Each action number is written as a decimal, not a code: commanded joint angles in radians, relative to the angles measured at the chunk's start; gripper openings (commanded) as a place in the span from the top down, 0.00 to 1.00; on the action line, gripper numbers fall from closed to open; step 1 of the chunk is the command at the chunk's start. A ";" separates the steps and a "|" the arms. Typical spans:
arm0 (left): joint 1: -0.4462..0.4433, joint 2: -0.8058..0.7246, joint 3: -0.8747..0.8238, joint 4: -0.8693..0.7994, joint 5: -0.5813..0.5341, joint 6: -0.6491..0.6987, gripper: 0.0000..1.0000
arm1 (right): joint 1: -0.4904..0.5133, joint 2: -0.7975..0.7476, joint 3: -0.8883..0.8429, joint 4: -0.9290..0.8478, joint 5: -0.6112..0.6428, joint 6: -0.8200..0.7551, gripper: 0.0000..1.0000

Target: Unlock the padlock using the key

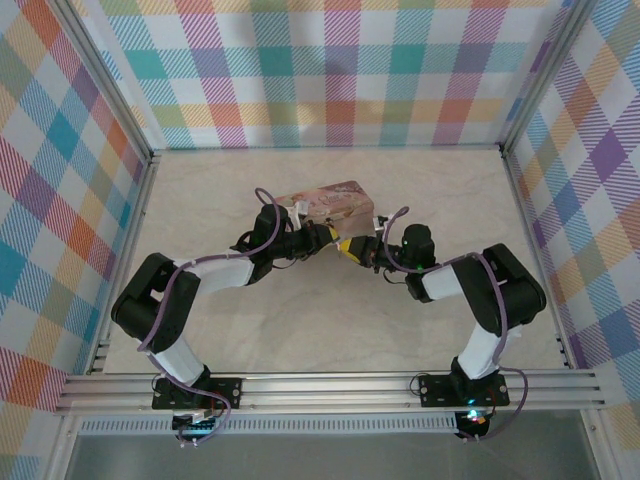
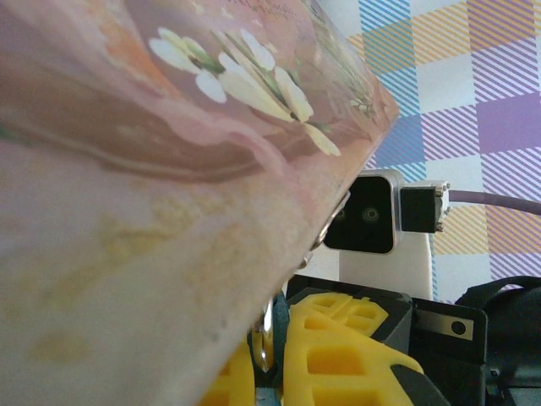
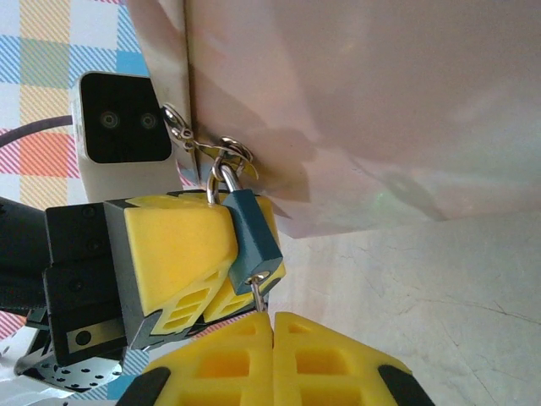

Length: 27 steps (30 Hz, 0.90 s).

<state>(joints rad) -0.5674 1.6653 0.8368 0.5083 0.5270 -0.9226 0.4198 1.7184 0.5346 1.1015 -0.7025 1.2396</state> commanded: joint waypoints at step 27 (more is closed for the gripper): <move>-0.107 -0.002 -0.014 0.110 0.279 -0.021 1.00 | -0.003 0.143 0.122 0.306 0.089 0.603 1.00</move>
<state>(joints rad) -0.5735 1.6730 0.8280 0.5541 0.4610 -0.9379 0.4042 1.8572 0.5747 1.2926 -0.7338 1.8027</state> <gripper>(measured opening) 0.098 0.057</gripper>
